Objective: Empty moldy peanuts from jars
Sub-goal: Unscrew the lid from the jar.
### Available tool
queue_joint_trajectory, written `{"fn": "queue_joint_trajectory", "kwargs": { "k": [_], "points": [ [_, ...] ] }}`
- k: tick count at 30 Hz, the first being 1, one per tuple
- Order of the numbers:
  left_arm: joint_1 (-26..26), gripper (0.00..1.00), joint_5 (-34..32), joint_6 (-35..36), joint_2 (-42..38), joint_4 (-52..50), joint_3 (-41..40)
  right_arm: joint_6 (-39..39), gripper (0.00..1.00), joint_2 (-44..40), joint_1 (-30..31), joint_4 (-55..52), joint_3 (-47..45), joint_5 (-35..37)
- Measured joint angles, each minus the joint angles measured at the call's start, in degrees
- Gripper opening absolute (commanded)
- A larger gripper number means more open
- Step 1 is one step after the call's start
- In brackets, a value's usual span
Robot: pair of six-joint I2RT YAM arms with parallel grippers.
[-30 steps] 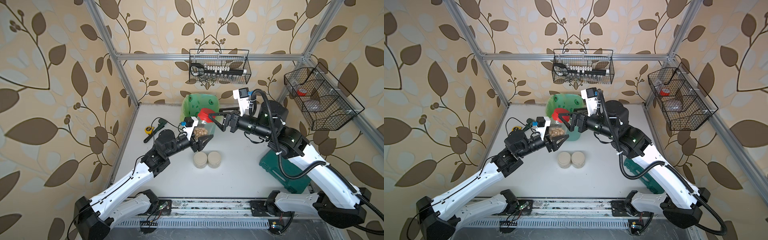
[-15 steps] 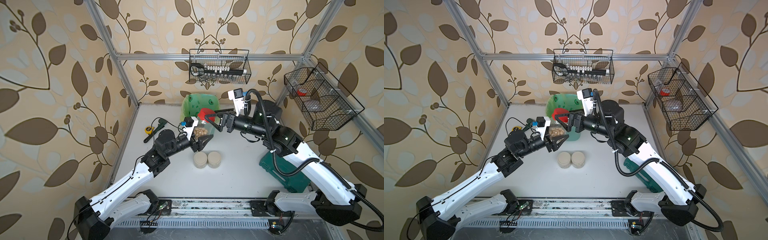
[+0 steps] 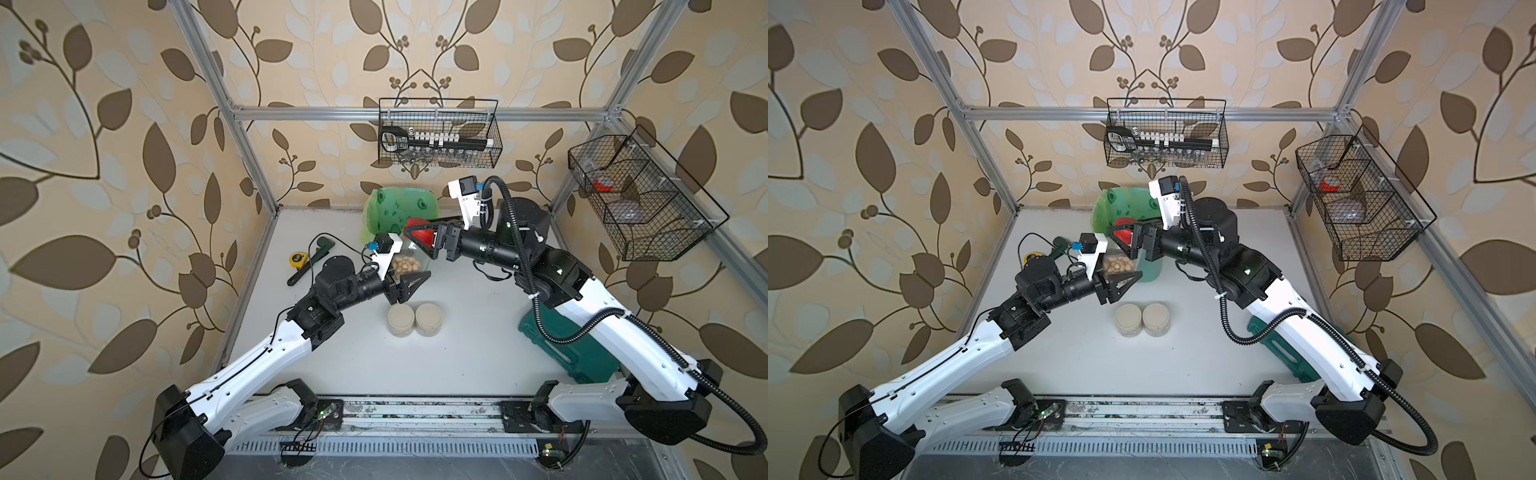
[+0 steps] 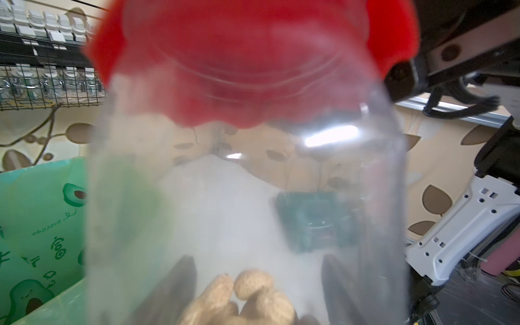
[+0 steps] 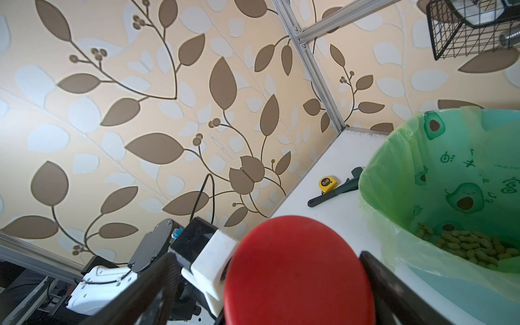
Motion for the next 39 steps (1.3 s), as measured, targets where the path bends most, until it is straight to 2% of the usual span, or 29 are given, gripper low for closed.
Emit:
{"fn": "queue_joint_trajectory", "kwargs": {
  "k": [6, 26, 30, 39],
  "points": [
    [-0.35, 0.33, 1.33, 0.0, 0.63, -0.22, 0.61, -0.07, 0.91, 0.57, -0.07, 0.61, 0.0, 0.09],
    [-0.37, 0.33, 4.42, -0.76, 0.98, -0.02, 0.87, -3.28, 0.49, 2.08, -0.79, -0.94, 1.36, -0.31],
    [-0.7, 0.33, 6.1, -1.9, 0.96, 0.81, 0.9, -3.8, 0.47, 2.08, -2.95, -2.49, 2.6, -6.4],
    [-0.9, 0.33, 13.53, -4.5, 3.04, 1.97, 1.31, 0.81, 0.46, 4.57, -11.06, 2.93, 5.01, -28.48]
  ]
}}
